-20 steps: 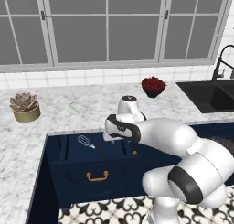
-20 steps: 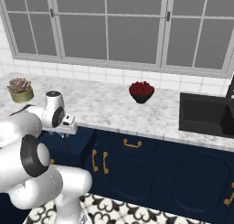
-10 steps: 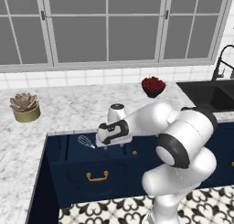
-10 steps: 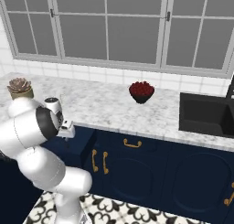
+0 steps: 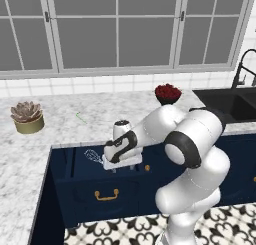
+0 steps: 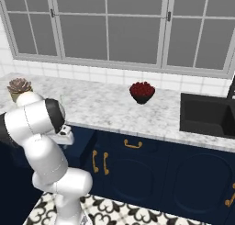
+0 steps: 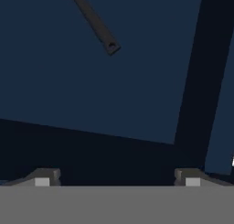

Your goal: Pick the whisk from the drawer and place it on the counter.

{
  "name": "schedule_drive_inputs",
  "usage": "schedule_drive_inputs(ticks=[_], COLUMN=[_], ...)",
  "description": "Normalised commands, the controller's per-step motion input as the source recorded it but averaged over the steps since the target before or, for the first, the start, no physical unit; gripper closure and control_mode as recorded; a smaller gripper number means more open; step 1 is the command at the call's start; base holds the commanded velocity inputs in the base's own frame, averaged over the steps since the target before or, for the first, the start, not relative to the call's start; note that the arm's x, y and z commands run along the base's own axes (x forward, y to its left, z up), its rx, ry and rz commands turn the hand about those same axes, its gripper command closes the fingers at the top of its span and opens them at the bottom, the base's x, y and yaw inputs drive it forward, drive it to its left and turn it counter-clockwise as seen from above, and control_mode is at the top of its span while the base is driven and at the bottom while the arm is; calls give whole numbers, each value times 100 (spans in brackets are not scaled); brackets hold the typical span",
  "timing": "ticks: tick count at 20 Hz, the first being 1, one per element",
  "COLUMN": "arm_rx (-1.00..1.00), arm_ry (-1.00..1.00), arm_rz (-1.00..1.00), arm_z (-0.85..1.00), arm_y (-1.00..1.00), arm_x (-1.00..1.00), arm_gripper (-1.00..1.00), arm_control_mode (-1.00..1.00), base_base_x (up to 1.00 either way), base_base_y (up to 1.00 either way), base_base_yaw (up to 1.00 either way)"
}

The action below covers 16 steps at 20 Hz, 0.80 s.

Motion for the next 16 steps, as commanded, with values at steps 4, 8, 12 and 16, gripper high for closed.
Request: schedule_drive_inputs(ticks=[4, 8, 12, 16], arm_rx=[0, 0, 0, 2], arm_ry=[14, 14, 10, -21], arm_rz=[1, 3, 4, 0], arm_z=[-7, -2, 8, 75], arm_y=[4, 8, 5, 0], arm_x=[-100, -100, -100, -5], arm_gripper=[-100, -100, -100, -100], arm_control_mode=[-100, -100, -100, -100], base_base_x=[0, 0, 0, 0], base_base_y=[0, 0, 0, 0], base_base_yaw=[0, 0, 0, 0])
